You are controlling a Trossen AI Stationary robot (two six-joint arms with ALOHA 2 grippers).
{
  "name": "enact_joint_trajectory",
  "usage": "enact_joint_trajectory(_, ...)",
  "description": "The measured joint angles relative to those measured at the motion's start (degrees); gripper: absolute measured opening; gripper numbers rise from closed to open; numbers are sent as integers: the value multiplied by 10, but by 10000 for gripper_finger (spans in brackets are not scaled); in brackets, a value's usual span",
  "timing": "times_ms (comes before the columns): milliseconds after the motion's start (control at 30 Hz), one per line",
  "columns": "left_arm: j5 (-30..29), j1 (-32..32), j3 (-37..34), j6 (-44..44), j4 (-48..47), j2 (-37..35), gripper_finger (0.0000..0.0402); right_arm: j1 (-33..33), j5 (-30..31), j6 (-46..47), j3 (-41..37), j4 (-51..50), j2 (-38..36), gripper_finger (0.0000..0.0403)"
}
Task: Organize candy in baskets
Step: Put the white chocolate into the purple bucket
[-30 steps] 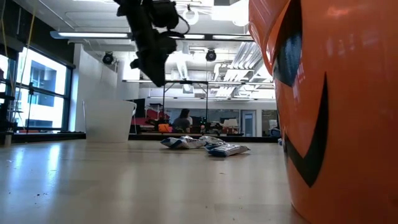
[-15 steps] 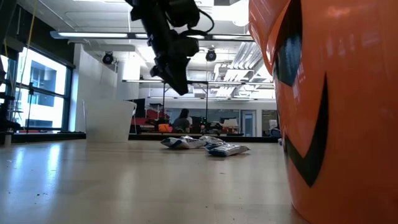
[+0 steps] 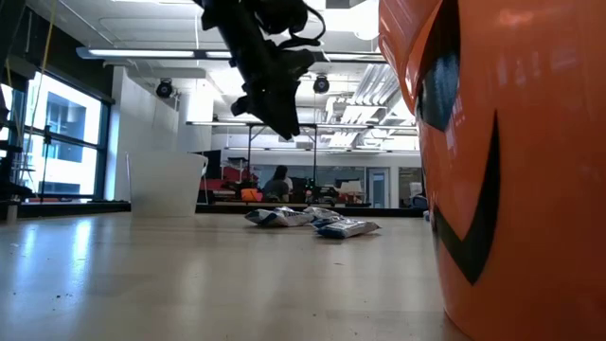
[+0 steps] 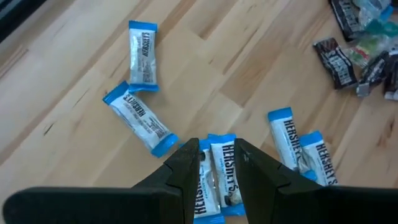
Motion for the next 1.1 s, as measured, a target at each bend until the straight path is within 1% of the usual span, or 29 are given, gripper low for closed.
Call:
enact_joint_trajectory(167,-7,0,0,-11,-3,-4,88,0,0,0,0,0,0,138)
enact_joint_trajectory(267,7,-1,0,-4,-12,-4,88,0,0,0,0,0,0,138)
enact_joint_trajectory(367,32,-6,0,16,-48,-4,88,0,0,0,0,0,0,138)
enact_joint_trajectory(500,42,-21,-1,51,-127,-8,88,0,0,0,0,0,0,138)
enact_joint_trajectory(633,40,-49,0,93,-201,-33,88,0,0,0,0,0,0,138)
enact_joint_trajectory(767,41,-84,0,110,-236,-72,88,0,0,0,0,0,0,138)
enact_joint_trajectory(933,39,-131,0,94,-244,-126,88,0,0,0,0,0,0,138)
enact_joint_trajectory(1100,-8,-174,0,27,-261,-154,88,0,7,-5,0,0,0,138)
